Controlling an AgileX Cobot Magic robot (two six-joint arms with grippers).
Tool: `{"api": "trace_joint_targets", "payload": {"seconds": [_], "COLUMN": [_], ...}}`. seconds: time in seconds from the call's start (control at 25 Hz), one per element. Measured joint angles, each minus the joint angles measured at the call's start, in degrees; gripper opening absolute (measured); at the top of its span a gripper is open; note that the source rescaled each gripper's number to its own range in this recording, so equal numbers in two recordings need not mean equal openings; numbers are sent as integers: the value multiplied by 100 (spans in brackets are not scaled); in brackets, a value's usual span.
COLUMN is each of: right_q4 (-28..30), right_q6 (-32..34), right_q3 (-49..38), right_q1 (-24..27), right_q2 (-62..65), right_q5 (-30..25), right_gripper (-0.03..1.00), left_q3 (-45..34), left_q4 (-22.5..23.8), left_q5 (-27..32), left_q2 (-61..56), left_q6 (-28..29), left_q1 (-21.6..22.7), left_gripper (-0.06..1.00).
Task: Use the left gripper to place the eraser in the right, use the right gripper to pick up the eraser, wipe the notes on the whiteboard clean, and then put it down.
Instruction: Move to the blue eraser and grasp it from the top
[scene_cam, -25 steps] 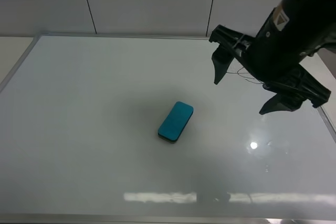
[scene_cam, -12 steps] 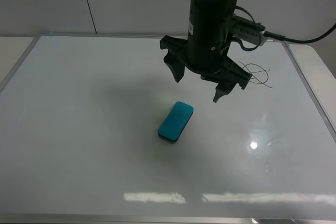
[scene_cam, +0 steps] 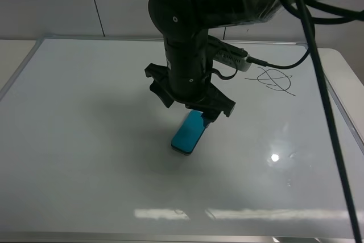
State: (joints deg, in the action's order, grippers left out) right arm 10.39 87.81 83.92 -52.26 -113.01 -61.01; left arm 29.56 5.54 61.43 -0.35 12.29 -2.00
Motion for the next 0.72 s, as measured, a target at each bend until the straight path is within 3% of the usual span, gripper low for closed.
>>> {"api": "trace_joint_targets", "payload": {"seconds": [0.32,0.72], "right_q4": [504,572], "right_q6": [107,-1], "right_q3": [4,4], "right_q1": [-22,-22], "right_q2": [-51,-539], "right_q5": [-178,197], "right_gripper": [60,60], "left_q3": [0,0], "left_q4": [0,0], "left_q5": [0,0], "left_q2": [0,0], "left_q6": [0,0], "left_q1": [0,0], "left_gripper": [100,100]}}
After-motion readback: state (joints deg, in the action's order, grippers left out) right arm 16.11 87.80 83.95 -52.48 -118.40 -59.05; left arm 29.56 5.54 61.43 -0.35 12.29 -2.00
